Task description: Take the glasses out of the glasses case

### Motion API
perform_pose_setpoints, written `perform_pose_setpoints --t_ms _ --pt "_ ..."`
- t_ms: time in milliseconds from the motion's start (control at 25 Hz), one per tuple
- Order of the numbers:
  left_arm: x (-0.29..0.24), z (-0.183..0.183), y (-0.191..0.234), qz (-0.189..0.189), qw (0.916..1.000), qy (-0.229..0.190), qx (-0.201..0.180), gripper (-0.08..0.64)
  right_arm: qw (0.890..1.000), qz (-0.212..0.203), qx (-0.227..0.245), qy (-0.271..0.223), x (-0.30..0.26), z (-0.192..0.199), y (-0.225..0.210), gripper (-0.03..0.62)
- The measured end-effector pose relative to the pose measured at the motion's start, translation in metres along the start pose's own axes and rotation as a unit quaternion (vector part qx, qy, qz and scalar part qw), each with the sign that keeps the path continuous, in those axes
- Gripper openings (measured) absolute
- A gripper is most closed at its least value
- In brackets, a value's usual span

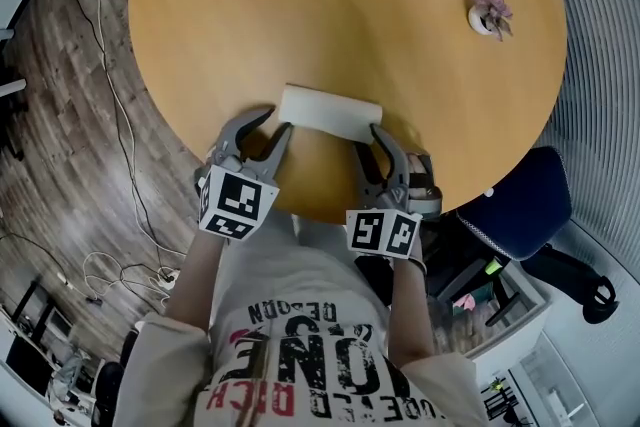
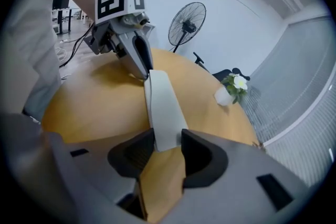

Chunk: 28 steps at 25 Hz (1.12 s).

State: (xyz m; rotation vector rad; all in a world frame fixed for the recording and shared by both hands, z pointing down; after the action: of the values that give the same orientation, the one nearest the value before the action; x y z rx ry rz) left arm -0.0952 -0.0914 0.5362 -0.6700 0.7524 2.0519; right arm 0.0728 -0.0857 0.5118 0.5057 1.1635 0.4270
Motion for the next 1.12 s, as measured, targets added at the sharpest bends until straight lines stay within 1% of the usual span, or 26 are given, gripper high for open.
perform_pose_setpoints --t_ms 120,280,480,640,800,1120 --pt "0.000 0.001 -0.001 0.000 1.0000 0.003 0.003 0.127 1.000 -0.004 -0.011 -0.001 0.002 -0.001 -0.002 0.153" --pt "0.000 0.001 -0.003 -0.005 1.0000 0.004 -0.005 0.120 0.999 -0.007 -0.046 -0.013 0.006 -0.001 -0.010 0.152" --pt "-0.001 0.001 -0.007 -0.004 1.0000 0.005 -0.005 0.092 0.993 0.014 -0.113 -0.033 0.015 0.000 -0.028 0.109" --pt "-0.001 0.002 -0.008 -0.004 1.0000 0.005 -0.005 0.083 0.990 0.030 -0.135 -0.040 0.014 0.001 -0.043 0.095" --pt "-0.001 0.001 -0.007 0.002 1.0000 0.008 0.003 0.081 0.982 0.048 -0.176 -0.049 0.007 0.009 -0.056 0.086" --pt "0.000 0.002 -0.007 0.009 0.9998 0.013 0.009 0.082 0.975 0.060 -0.212 -0.040 -0.015 0.015 -0.080 0.086"
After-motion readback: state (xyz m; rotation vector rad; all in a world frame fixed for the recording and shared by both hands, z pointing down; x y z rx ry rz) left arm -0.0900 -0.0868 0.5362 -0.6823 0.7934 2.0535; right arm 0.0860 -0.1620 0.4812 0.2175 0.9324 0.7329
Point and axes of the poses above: the fingertips, and each gripper's own axes: x backward along the fingers, y to its left, z out of its underside, the point moved 6 cm from there along x, backward along the fingers, and after that the axes turned 14 degrees about x, right-handed, at the moved point
